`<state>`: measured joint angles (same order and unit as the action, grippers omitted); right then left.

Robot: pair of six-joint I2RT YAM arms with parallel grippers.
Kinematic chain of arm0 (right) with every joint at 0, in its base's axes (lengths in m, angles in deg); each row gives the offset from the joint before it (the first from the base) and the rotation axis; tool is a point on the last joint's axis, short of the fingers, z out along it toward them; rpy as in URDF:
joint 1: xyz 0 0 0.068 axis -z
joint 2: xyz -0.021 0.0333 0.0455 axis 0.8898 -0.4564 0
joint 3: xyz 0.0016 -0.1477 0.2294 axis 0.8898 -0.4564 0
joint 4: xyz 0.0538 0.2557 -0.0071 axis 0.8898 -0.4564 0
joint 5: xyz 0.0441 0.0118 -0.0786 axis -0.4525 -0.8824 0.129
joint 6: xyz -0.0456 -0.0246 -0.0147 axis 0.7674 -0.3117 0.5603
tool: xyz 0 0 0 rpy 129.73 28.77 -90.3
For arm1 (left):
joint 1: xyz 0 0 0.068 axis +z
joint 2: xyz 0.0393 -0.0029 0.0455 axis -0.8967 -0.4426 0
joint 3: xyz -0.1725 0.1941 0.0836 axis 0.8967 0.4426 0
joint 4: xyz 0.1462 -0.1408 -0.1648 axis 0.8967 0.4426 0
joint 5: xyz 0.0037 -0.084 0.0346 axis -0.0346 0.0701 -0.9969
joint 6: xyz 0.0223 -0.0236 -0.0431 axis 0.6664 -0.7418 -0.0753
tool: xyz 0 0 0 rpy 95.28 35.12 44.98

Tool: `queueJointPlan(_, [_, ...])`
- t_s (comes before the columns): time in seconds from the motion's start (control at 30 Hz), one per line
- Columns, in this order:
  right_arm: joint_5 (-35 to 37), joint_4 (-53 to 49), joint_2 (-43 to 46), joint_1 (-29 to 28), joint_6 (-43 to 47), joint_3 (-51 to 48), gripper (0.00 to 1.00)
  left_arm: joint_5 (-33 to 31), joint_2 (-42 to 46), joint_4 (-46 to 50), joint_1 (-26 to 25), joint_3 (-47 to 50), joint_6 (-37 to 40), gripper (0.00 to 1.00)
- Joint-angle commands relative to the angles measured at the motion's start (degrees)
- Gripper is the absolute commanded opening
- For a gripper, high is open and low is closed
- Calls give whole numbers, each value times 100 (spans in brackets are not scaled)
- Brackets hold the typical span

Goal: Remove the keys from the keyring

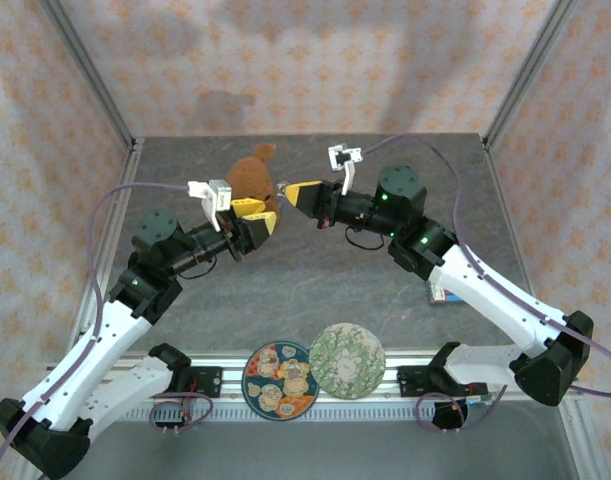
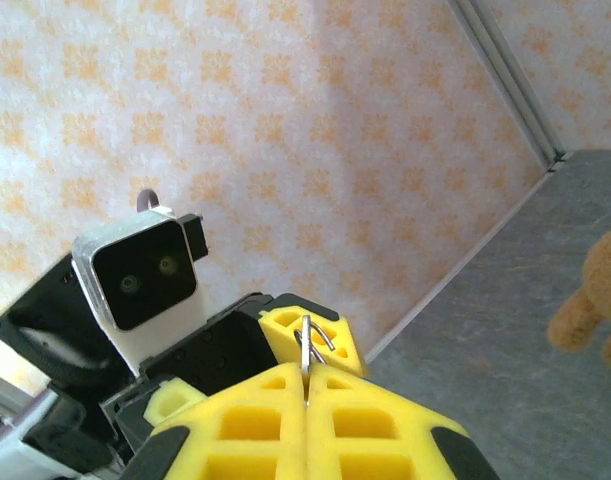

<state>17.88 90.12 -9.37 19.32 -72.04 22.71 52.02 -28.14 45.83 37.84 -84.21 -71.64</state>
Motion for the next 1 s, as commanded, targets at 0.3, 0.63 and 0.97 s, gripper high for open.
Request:
queueJointPlan(0.3, [298, 2639, 122, 37, -1864, -798, 0, -353, -10, -1873, -38, 419, -569, 45])
queueJointPlan(0.63, [160, 2998, 92, -19, -2017, -851, 0, -444, -250, -3600, -39, 877, -1100, 47])
queueJointPlan(0.97, [5, 3024, -40, -144, -1922, -781, 0, -169, -553, -4619, -35, 953, -1128, 42])
